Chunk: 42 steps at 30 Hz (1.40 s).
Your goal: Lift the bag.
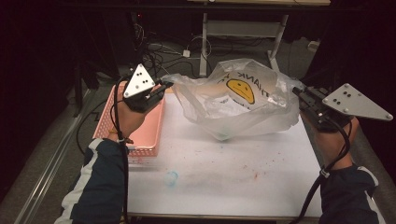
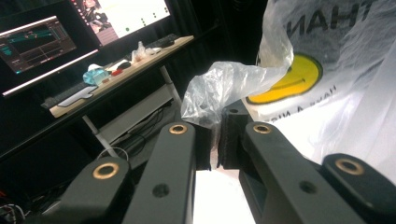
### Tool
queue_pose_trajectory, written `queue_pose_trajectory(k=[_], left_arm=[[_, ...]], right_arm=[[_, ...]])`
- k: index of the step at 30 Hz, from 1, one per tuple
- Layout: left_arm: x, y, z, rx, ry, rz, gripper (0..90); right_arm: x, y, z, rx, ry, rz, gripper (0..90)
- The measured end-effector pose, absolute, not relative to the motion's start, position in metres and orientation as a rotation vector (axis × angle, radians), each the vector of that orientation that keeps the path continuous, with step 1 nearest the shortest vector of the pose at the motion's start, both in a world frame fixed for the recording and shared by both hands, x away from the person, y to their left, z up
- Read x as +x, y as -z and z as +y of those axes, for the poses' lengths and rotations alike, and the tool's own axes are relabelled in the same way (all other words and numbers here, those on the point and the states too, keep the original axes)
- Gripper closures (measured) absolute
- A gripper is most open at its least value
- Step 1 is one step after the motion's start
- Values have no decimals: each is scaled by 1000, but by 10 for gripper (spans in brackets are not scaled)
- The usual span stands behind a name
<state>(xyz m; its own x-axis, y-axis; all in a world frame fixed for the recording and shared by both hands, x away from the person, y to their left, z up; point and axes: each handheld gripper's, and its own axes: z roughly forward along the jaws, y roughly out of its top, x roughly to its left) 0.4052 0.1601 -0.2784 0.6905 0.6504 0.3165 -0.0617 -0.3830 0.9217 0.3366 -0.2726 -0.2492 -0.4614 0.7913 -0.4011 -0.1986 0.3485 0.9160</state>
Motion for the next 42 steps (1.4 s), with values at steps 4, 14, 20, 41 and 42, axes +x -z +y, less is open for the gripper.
queue_pose_trajectory(k=[4, 14, 20, 41, 42], left_arm=[[411, 287, 150, 1823, -787, 469, 837], [434, 316, 108, 1813, -720, 475, 836], [451, 332, 82, 1809, -688, 515, 780], [469, 416, 52, 1896, -437, 596, 148], [471, 419, 49, 1906, -439, 596, 148]], right_arm=[[347, 256, -271, 566, -1288, 1661, 900], [386, 276, -273, 672, -1237, 1682, 900], [413, 288, -276, 742, -1168, 1703, 900], [455, 319, -309, 965, -1031, 1727, 900], [456, 320, -309, 965, -1032, 1727, 900]])
